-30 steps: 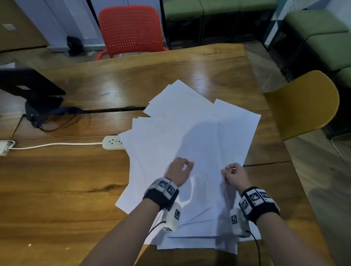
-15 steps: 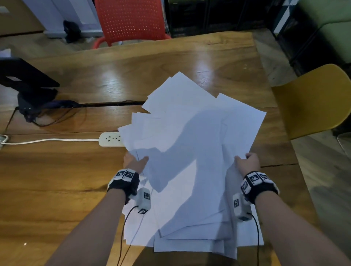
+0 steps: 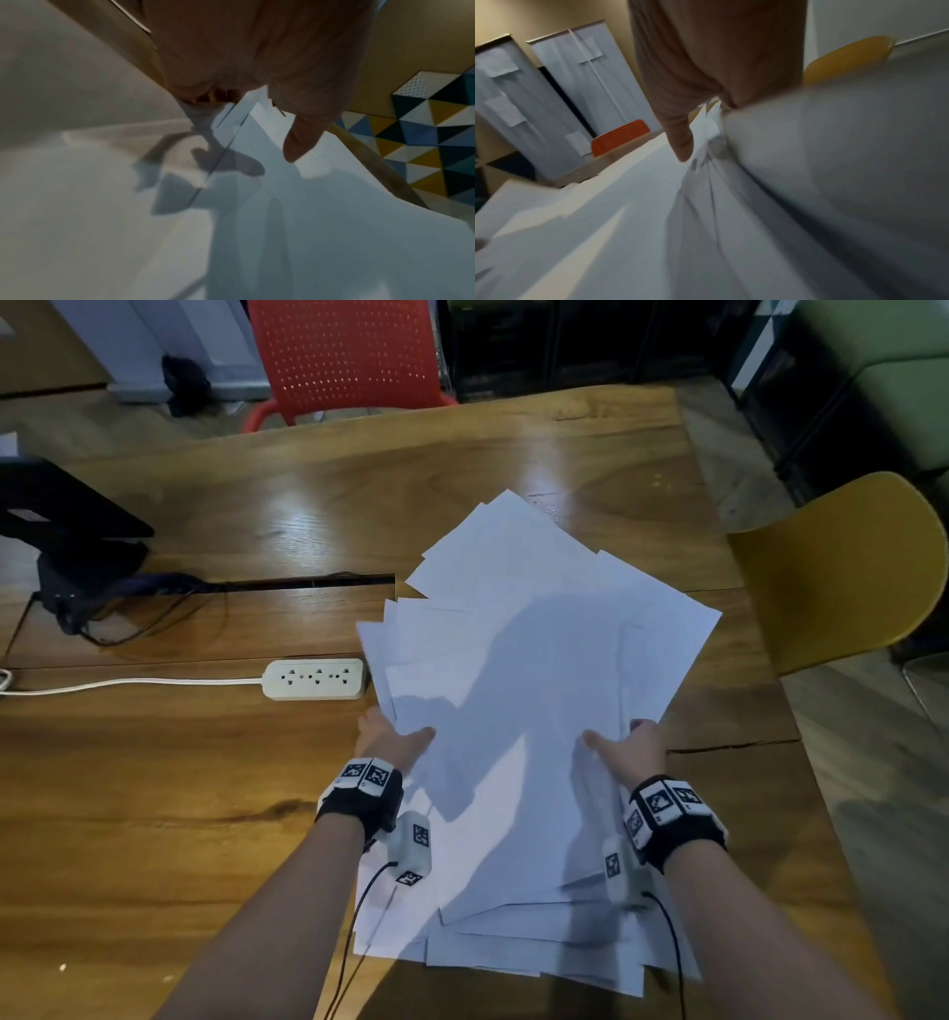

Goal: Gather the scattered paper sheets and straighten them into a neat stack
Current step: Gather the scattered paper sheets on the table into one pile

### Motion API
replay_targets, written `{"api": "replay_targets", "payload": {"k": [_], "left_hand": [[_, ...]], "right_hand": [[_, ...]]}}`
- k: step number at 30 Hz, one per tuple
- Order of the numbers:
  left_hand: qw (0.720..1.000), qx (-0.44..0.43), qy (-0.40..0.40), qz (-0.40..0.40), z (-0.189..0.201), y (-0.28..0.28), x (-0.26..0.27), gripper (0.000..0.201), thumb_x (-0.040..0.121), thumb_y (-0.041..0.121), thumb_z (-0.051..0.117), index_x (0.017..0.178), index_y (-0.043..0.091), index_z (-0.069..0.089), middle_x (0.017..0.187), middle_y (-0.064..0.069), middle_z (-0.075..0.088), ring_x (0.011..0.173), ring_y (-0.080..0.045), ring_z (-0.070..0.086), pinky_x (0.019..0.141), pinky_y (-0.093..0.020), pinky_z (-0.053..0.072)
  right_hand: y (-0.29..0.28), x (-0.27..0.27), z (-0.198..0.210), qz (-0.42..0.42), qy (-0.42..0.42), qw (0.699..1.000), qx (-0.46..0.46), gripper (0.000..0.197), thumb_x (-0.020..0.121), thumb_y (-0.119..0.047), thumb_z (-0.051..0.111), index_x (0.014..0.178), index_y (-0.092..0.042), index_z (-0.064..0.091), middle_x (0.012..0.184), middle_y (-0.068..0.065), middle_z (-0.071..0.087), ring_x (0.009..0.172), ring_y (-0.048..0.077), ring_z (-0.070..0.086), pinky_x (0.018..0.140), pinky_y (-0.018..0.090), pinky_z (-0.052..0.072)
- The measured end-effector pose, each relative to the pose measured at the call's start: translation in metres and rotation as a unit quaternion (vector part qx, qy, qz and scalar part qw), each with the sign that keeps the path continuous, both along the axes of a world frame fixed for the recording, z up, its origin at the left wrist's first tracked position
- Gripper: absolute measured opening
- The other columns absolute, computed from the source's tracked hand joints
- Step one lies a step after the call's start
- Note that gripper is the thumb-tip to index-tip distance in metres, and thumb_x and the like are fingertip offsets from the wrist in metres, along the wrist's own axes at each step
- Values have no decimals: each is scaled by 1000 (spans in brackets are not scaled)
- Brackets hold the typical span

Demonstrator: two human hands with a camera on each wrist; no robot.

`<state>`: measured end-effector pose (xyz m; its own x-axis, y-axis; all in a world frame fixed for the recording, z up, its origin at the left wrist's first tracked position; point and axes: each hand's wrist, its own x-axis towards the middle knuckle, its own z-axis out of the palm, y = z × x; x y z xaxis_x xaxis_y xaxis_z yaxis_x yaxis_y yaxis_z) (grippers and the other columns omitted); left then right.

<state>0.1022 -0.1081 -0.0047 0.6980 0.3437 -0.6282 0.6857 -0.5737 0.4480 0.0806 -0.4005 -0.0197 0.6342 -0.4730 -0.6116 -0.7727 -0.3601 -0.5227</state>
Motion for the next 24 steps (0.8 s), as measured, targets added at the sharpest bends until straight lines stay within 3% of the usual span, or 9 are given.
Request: {"api": "replay_targets", "payload": {"k": [2,6,10,12,14,16,18,21,24], "left_hand": [[999,-39,7,4,0,-2,-1,83,77,31,71,142,6,27,140,-12,43,122,-34,50,93,-42,49],[993,-107,-11,50,1,12,-8,43,77,16,73,117,5,62,113,-10,68,95,-28,64,72,-30,52],[990,-135,-10,44,2,25,-23,20,78,12,72,97,9,68,92,-7,69,83,-25,64,64,-25,48],[990,-135,-17,31,0,25,-27,16,80,11,70,96,10,68,91,-6,68,82,-23,63,58,-23,45],[989,-147,-16,28,0,21,-28,26,81,14,71,106,10,66,100,-7,68,89,-24,64,63,-27,50],[989,-144,-17,34,-4,18,-27,38,80,17,73,116,8,62,109,-9,67,98,-29,65,75,-34,54],[991,-123,-32,34,-5,17,-27,43,79,8,73,120,6,58,111,-11,66,97,-29,63,78,-35,52],[993,-105,-44,36,-6,18,-23,49,77,-5,71,123,5,56,117,-13,65,98,-29,62,84,-37,52],[998,-56,-30,-14,-6,23,-12,59,74,2,73,130,8,55,125,-12,62,109,-33,61,92,-44,52]], "right_hand": [[14,-5,-2,32,-6,999,29,67,73,-29,73,127,-3,42,121,17,56,105,32,58,87,38,51],[8,-11,1,23,9,992,120,60,62,-23,77,114,-7,52,112,13,64,99,32,64,89,45,54],[-35,-26,3,-65,-26,991,115,62,64,-10,80,118,1,50,108,18,63,98,37,64,88,50,53],[-54,-38,6,-71,-34,994,80,47,67,-6,78,108,4,58,102,20,66,91,35,66,82,46,54],[-66,-47,11,-41,-12,998,35,28,74,-2,74,98,3,61,95,19,66,86,33,64,77,40,52],[-73,-55,13,-27,-19,999,-12,21,76,-3,72,95,1,64,89,17,64,82,32,62,73,37,50],[-75,-57,14,-52,-57,996,-51,17,78,-5,71,93,2,66,85,16,62,78,31,59,69,35,45],[-71,-57,8,-62,-87,994,-33,15,81,-7,69,93,1,66,85,14,62,79,30,57,70,34,43],[-53,-47,0,-47,-96,994,4,8,83,-9,68,88,-3,66,82,13,64,79,28,58,71,33,43]]}}
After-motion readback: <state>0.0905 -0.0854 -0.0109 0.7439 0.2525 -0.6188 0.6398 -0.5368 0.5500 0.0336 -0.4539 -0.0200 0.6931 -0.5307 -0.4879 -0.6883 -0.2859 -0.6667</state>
